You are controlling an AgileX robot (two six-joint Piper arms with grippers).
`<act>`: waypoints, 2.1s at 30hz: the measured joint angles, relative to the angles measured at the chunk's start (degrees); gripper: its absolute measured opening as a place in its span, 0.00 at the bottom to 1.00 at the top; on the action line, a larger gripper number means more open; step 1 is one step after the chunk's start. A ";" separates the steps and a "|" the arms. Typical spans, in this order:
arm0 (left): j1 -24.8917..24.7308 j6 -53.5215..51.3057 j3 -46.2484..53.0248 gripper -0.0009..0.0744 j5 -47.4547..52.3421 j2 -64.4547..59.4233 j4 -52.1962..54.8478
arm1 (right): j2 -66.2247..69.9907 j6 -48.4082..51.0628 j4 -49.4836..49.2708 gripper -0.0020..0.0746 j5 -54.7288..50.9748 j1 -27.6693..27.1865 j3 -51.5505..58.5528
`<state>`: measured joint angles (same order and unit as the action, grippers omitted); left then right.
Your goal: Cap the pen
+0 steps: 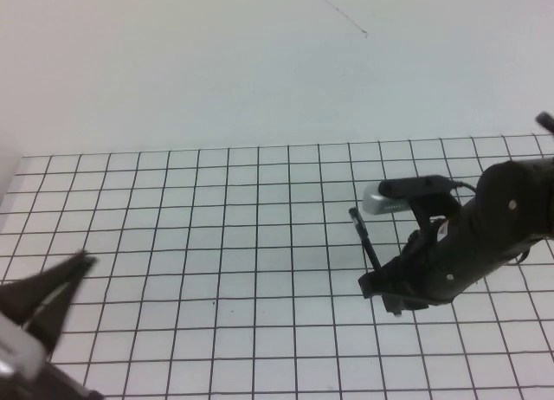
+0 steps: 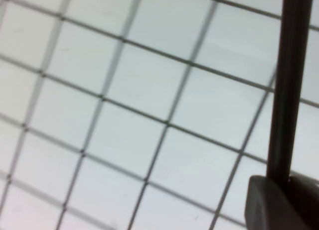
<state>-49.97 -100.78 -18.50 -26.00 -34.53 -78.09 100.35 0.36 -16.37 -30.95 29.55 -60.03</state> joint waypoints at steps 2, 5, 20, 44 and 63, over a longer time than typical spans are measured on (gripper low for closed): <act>0.00 -2.05 0.00 0.01 -1.82 2.82 -5.39 | 1.51 -1.11 0.00 0.03 0.52 0.00 0.12; 0.00 -5.17 0.00 0.01 -1.92 6.17 -12.66 | 3.51 -2.07 -1.36 0.12 2.16 0.00 0.12; 0.00 -11.40 0.00 0.01 0.38 12.95 -21.93 | 0.26 -2.66 0.27 0.30 8.97 0.10 0.02; 0.00 -17.00 0.00 0.01 4.85 15.21 -22.61 | -53.59 -2.66 26.46 0.03 4.15 0.10 12.66; 0.00 -16.59 0.00 0.01 4.85 15.21 -22.61 | -72.94 -4.02 22.12 0.02 6.71 0.10 36.69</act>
<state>-49.97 -117.37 -18.50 -21.16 -19.33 -100.70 27.42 -3.65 5.75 -24.24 29.65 -23.35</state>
